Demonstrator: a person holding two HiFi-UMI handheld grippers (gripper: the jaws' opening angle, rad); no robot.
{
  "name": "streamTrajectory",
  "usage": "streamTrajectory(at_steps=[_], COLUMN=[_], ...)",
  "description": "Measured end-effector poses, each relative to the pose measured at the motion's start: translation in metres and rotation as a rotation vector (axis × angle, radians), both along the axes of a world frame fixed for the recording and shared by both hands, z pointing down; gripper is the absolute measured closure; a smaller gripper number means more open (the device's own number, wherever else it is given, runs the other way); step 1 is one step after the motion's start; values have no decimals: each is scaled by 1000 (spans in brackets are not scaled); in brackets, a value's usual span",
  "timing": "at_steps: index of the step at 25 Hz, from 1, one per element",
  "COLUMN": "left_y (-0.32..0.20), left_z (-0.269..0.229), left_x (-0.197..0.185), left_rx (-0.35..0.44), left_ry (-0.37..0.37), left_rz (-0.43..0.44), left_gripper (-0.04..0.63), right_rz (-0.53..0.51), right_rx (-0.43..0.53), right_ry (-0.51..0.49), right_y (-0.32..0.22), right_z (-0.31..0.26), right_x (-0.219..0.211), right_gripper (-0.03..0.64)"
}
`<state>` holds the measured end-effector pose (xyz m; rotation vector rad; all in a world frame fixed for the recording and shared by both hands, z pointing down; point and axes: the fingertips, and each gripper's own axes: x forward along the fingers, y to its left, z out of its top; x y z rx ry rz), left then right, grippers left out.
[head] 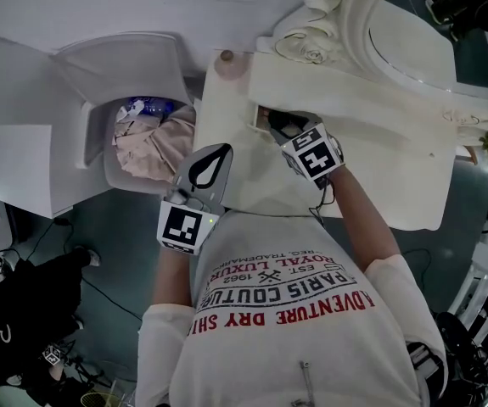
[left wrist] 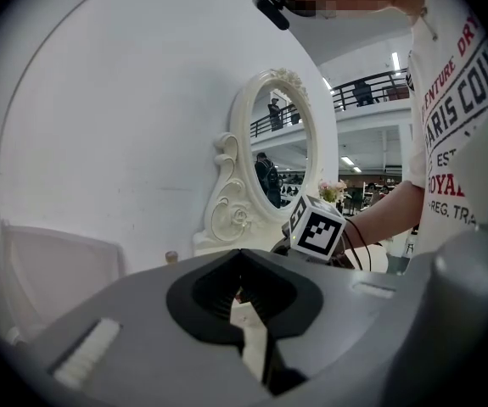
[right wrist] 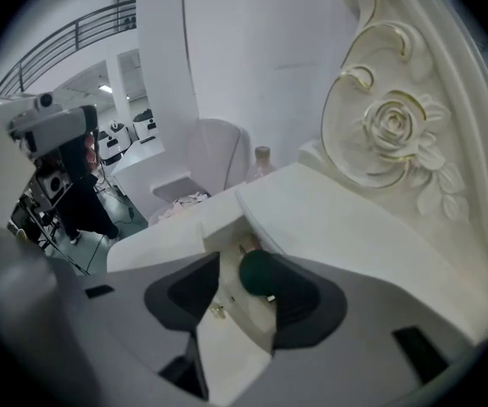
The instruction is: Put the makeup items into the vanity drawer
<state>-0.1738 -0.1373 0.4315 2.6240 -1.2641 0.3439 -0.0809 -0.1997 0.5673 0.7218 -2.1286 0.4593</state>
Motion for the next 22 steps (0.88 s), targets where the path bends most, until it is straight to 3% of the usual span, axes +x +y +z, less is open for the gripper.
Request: streamTrajectory(at_steps=[4,8,10,12,16,22], left_y=[-2,-6,-8,-9,-10,-21], left_z=[-2,-10,-16,-23,-35,-55], left_x=[7,13,18,25,39,57], left_rx=[48,52,42,85,95,180], left_ry=[2,8,22,24,33,38], left_rz=[43,58,59,88,100,126], left_gripper=[584,584,584,584,584,584], right_rz=[18,28,62,126,213,226], right_rx=[0,68,131,206,284,436], right_ry=[9,-9,-15,-18,-71,-202], right_y=[0,-1,-5,-9,-10,-6], right_z=[-4,-26,-41,-59,-91,-143], right_x=[7,10,17,30,53,77], right_gripper=[434,436,468,548,577,607])
